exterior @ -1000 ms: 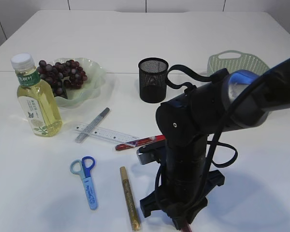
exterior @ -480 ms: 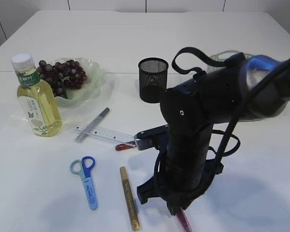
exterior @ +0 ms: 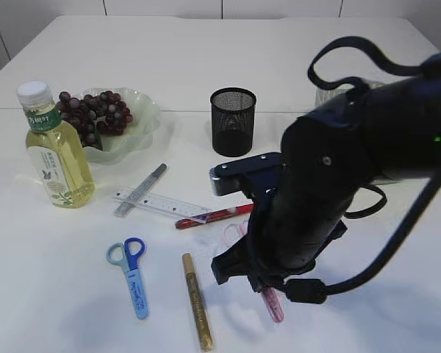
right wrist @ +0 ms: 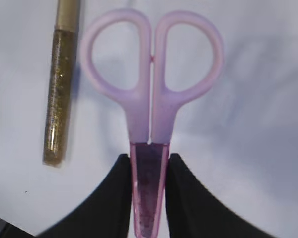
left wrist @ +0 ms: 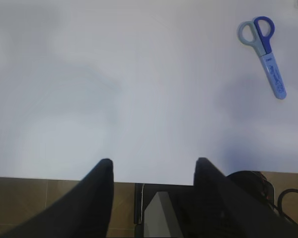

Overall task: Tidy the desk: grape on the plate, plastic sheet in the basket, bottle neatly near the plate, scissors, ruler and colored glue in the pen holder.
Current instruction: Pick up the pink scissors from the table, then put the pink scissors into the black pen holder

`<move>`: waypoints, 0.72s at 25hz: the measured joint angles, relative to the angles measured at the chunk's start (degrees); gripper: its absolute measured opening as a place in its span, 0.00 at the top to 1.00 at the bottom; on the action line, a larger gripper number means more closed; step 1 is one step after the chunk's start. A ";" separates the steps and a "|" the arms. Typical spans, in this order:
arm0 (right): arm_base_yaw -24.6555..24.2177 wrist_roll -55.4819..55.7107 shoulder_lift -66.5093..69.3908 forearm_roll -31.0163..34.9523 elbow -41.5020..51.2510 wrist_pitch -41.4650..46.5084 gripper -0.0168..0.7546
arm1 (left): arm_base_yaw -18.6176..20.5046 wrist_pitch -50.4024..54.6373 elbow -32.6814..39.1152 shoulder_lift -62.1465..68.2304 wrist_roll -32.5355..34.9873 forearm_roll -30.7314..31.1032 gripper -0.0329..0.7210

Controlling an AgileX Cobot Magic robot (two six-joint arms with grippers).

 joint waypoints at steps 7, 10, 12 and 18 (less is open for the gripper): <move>0.00 0.00 -7.71 -5.00 4.10 -9.06 0.75 | 0.00 0.00 0.00 0.00 0.00 0.00 0.45; 0.00 0.00 -8.87 -8.03 4.10 -11.69 0.75 | 0.00 0.00 0.00 0.00 0.00 0.00 0.45; 0.00 0.00 -9.00 -10.12 4.10 -13.11 0.75 | 0.00 0.00 0.00 0.00 0.00 0.00 0.45; 0.00 1.23 -9.00 -18.44 1.23 -16.82 0.75 | 0.00 0.00 0.00 0.00 0.00 0.00 0.45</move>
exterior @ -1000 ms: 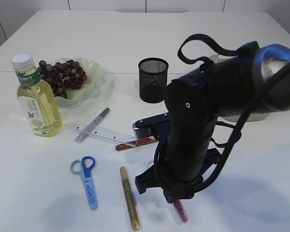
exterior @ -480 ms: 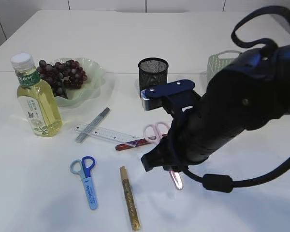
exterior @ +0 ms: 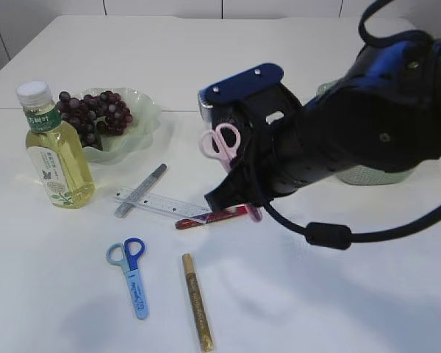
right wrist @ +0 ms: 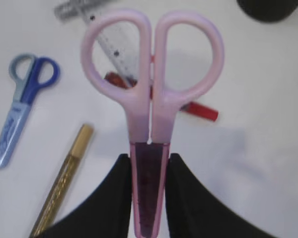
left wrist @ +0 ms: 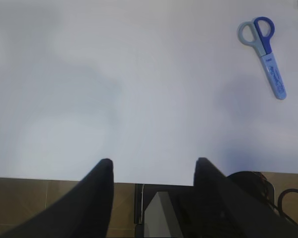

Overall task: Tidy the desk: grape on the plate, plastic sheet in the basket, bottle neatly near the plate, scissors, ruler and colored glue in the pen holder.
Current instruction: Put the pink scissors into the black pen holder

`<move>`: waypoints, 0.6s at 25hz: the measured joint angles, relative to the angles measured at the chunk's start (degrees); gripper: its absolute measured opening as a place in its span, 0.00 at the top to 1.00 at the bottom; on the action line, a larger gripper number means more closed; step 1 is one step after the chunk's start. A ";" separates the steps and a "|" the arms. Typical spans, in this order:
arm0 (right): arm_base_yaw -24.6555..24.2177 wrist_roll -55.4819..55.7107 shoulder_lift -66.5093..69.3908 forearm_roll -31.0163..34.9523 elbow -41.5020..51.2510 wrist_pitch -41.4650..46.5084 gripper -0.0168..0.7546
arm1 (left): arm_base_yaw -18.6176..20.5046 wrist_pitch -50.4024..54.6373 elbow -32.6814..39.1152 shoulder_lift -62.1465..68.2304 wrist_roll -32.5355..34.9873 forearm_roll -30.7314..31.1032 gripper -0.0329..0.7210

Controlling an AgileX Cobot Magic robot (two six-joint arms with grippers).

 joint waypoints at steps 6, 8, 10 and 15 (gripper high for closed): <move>-2.69 4.76 0.00 -8.60 -4.23 -1.88 0.75 | 0.00 0.00 0.00 0.00 0.00 0.00 0.45; -3.57 4.86 0.00 -9.93 -5.42 -2.20 0.75 | 0.00 0.00 0.00 0.00 0.00 0.00 0.45; -4.56 5.00 0.65 -10.49 -7.04 -2.71 0.75 | 0.00 0.00 0.00 0.00 0.00 0.00 0.45; -8.37 5.13 3.40 -11.18 -11.05 -7.56 0.75 | 0.00 0.00 0.00 0.00 0.00 0.00 0.45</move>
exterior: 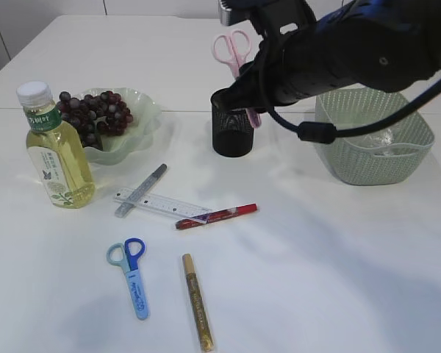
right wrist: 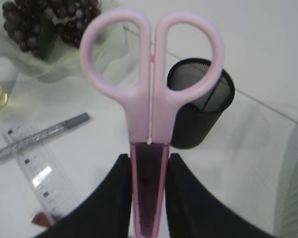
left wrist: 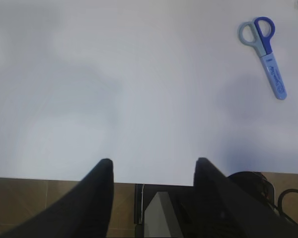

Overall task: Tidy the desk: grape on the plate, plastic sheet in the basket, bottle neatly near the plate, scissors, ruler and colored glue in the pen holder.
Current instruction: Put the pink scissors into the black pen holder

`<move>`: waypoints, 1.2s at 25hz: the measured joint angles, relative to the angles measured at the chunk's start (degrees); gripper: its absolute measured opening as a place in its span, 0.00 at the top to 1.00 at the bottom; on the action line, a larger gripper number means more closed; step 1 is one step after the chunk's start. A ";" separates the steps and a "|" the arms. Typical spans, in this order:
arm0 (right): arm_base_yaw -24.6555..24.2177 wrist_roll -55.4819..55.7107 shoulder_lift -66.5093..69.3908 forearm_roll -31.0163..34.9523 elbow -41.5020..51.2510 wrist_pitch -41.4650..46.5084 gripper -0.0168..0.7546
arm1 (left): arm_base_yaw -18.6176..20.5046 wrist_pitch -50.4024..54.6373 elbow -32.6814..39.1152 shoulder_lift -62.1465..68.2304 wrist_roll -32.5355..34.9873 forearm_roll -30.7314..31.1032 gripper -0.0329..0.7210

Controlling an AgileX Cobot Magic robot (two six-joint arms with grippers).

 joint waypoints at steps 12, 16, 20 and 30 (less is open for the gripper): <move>-6.96 2.13 10.68 -1.66 -9.69 -15.57 0.75 | 0.00 0.00 0.00 0.00 0.00 0.12 0.45; -8.12 2.13 14.78 -2.73 -13.01 -19.07 0.75 | 0.00 0.00 0.00 0.00 0.00 0.90 0.45; -9.35 2.24 18.22 -3.46 -16.24 -21.29 0.75 | 0.00 0.00 0.00 0.00 0.00 1.36 0.45; -11.24 2.35 24.47 -3.72 -20.39 -26.08 0.75 | 0.00 0.00 0.00 0.00 0.00 1.39 0.45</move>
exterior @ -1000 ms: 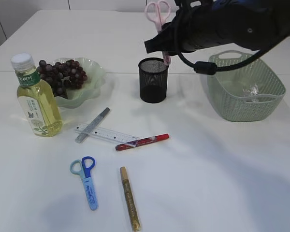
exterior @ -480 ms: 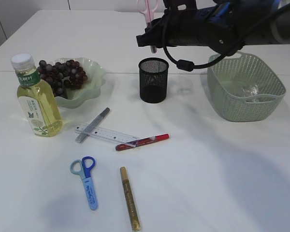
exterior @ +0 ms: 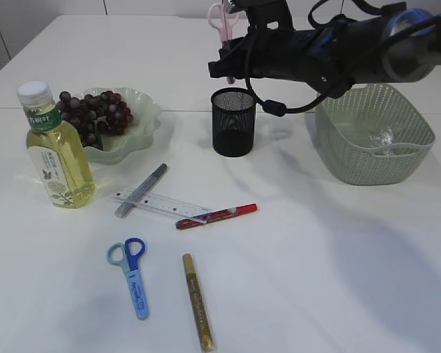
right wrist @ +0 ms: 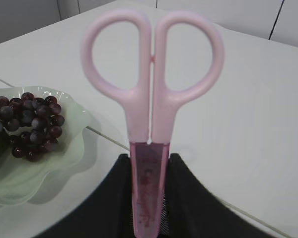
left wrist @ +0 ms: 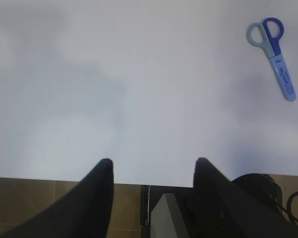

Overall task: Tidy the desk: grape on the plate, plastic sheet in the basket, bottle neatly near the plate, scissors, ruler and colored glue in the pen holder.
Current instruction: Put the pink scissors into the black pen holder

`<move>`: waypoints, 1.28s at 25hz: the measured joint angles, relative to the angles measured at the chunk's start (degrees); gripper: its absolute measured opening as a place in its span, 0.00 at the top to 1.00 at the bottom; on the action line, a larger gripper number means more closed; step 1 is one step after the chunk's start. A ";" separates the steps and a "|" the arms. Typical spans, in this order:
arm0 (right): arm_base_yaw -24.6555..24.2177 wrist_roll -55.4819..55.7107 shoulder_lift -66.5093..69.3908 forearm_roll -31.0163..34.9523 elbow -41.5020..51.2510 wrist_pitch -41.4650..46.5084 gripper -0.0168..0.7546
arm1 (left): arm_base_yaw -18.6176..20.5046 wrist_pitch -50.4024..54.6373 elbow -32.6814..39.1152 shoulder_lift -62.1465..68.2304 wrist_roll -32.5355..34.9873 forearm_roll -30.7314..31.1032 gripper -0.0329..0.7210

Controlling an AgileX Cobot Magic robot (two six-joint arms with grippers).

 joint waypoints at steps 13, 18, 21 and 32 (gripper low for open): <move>-1.39 0.00 4.00 -0.29 0.00 -4.91 0.75 | 0.00 0.00 0.00 0.00 0.00 0.00 0.45; -1.39 0.00 4.86 -0.34 0.00 -5.70 0.75 | 0.00 0.00 0.00 0.00 0.00 0.00 0.45; -1.39 0.00 4.86 -0.34 0.00 -5.79 0.75 | 0.00 0.00 0.00 0.00 0.00 0.00 0.45; -1.39 0.00 5.28 -0.34 0.00 -5.56 0.75 | 0.00 0.00 0.00 0.00 0.00 0.00 0.45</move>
